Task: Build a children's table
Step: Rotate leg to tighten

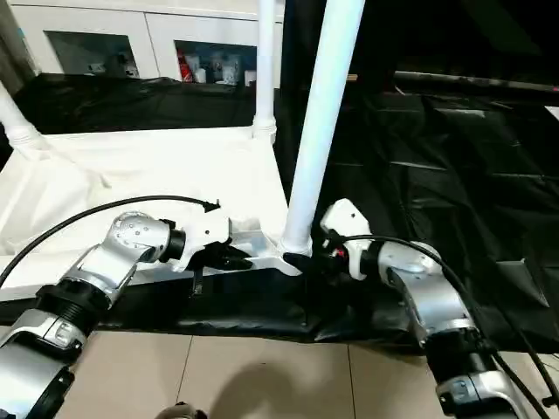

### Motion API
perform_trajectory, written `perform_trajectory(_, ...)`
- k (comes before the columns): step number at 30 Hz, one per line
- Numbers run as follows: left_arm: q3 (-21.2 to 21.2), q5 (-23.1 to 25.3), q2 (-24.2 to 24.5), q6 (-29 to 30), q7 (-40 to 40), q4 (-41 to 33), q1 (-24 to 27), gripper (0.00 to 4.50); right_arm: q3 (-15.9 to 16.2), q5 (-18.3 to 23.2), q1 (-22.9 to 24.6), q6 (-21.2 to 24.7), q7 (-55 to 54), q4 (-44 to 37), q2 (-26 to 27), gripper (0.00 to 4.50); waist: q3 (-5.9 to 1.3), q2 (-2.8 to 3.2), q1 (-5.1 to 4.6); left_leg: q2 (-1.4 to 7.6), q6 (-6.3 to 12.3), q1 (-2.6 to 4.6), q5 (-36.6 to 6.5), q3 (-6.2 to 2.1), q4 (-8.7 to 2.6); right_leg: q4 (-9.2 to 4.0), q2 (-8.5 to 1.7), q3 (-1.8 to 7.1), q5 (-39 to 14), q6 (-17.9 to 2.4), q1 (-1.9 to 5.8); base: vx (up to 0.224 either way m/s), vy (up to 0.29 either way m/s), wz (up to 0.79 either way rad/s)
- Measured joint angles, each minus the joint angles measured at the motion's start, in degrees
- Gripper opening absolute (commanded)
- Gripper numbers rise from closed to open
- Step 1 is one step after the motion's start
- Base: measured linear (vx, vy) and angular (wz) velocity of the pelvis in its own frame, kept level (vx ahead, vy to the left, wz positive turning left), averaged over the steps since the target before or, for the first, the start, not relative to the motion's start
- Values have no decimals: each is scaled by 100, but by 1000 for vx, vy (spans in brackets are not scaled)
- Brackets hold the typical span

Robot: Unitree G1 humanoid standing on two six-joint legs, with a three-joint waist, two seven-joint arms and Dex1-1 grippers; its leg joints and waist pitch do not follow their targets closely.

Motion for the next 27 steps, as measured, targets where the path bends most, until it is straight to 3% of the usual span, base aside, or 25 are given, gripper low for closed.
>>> perform_trajectory(8,-11,-1,1,80,-7,-57,15,0,2,-37,-110,-33,4,169,106,400,0,0,1,0,0,0,0,0,5,4,0,0,0,0,0,0,0,0)
perform_trajectory(9,-13,-1,-1,92,-8,-69,21,0,2,-33,-123,-40,10,208,117,373,0,-1,2,0,0,0,0,0,6,4,0,1,0,0,0,0,0,0)
perform_trajectory(17,-12,0,1,117,1,-72,22,0,2,-5,-138,-107,100,314,191,325,0,-1,-2,1,1,0,0,0,12,8,0,1,1,0,1,0,0,0)
perform_trajectory(18,-12,-1,1,124,1,-73,22,0,2,8,-138,-108,110,322,193,295,0,-1,-2,1,1,0,0,0,13,9,0,1,1,0,1,0,0,0)
perform_trajectory(27,-13,0,14,155,1,-128,47,0,-1,29,-141,-178,154,387,198,276,-1,-2,-4,1,2,0,0,0,14,10,0,1,1,0,1,0,0,0)
